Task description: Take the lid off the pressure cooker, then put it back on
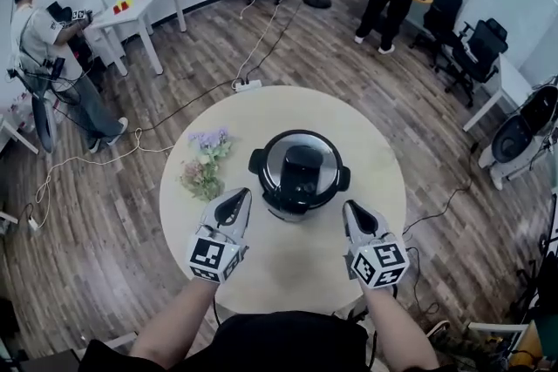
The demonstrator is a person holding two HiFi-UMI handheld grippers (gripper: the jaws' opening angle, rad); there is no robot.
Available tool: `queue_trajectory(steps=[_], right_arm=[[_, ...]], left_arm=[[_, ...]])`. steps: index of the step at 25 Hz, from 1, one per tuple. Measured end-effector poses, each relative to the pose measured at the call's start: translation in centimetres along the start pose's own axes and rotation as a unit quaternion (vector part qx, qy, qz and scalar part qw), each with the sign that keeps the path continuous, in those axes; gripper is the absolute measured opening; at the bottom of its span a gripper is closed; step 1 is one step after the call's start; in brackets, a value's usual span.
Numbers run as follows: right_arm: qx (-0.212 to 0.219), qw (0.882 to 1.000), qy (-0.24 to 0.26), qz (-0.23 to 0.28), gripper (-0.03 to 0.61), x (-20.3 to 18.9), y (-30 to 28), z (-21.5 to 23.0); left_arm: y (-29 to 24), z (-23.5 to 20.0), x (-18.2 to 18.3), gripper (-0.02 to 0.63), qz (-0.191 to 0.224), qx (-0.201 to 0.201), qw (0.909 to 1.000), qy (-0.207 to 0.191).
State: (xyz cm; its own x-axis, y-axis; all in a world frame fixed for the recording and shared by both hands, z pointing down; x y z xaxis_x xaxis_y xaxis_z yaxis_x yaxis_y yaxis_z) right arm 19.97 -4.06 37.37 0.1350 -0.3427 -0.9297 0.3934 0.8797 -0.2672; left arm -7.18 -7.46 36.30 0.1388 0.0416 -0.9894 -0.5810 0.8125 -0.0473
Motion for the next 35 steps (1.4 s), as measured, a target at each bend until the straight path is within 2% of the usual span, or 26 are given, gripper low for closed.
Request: queue_trajectory(steps=[5, 11, 17, 25, 35], right_arm=[[-0.022, 0.994, 0.019, 0.101, 0.009, 1.8, 1.2, -1.2], [-0.019, 0.987, 0.053, 0.151, 0.008, 2.2, 2.2, -2.5], [-0.048, 0.986, 0.051, 0.152, 0.006, 2.0, 2.1, -1.8], [-0.039, 0.984, 0.074, 0.155, 0.006, 2.3, 2.0, -2.6], [-0.035, 0.986, 0.076, 0.147, 0.006, 2.1, 1.9, -3.0]], left_arm=[[-0.6, 0.9, 2.9, 0.002, 0.035, 0.006, 0.9993, -0.011], [-0.7, 1.9, 3.4, 0.002, 0.049, 0.003, 0.9987, -0.013], [-0.9, 2.1, 3.5, 0.0, 0.054, 0.004, 0.9984, -0.019], [-0.9, 2.3, 3.3, 0.0, 0.046, 0.007, 0.9988, -0.016], [-0.7, 2.5, 3.3, 0.001, 0.043, 0.007, 0.9989, -0.015]])
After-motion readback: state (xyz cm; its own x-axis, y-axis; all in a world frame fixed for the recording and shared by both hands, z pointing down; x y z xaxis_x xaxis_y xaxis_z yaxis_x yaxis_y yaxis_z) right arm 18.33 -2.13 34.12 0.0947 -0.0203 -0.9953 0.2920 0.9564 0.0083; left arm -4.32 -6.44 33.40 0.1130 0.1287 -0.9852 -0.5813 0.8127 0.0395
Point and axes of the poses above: the fingertips, and each gripper's own axes: y backward along the fingers, z to its right, x out of its top, the point moved 5 cm from there along y, backward along the fingers, and after that the axes turned 8 degrees about -y, right-handed, at the moved point
